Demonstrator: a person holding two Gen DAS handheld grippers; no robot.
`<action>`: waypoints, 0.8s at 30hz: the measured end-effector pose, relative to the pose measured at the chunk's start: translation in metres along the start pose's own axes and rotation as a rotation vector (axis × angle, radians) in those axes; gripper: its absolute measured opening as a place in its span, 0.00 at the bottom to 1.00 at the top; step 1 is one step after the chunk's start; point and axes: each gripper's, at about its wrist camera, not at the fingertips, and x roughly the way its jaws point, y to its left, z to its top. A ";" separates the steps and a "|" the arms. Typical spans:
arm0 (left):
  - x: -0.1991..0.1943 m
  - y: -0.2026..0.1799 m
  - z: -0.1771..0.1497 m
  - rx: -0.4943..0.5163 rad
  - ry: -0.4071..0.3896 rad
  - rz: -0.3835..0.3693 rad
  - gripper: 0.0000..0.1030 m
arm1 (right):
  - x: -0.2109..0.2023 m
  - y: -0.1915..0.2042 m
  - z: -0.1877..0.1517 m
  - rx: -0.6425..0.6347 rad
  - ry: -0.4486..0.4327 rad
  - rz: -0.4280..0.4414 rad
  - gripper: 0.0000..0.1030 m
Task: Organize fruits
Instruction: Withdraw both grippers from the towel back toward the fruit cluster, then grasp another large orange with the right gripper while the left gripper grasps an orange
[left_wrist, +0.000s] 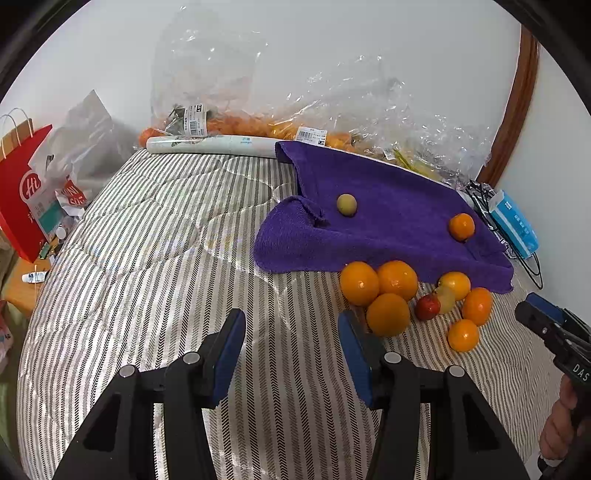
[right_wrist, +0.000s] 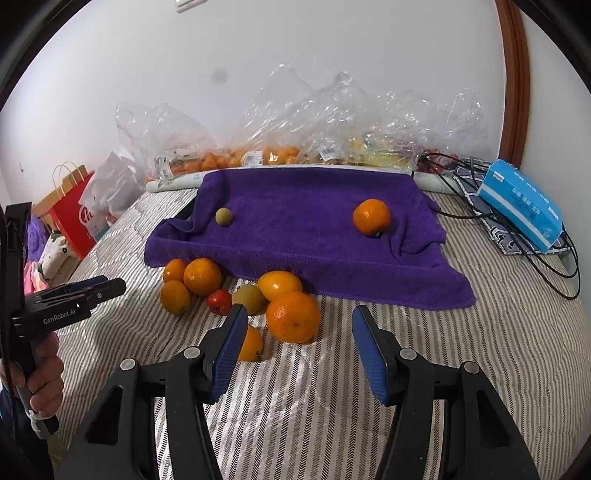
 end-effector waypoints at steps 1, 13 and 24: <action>0.000 0.001 0.000 -0.002 -0.001 -0.003 0.48 | 0.001 0.000 -0.001 -0.002 0.003 0.000 0.57; 0.001 0.004 -0.002 -0.007 -0.011 -0.034 0.48 | 0.018 0.004 -0.004 -0.009 0.030 0.003 0.56; 0.006 -0.003 -0.005 0.026 -0.016 -0.088 0.48 | 0.044 0.006 -0.005 -0.016 0.068 0.006 0.50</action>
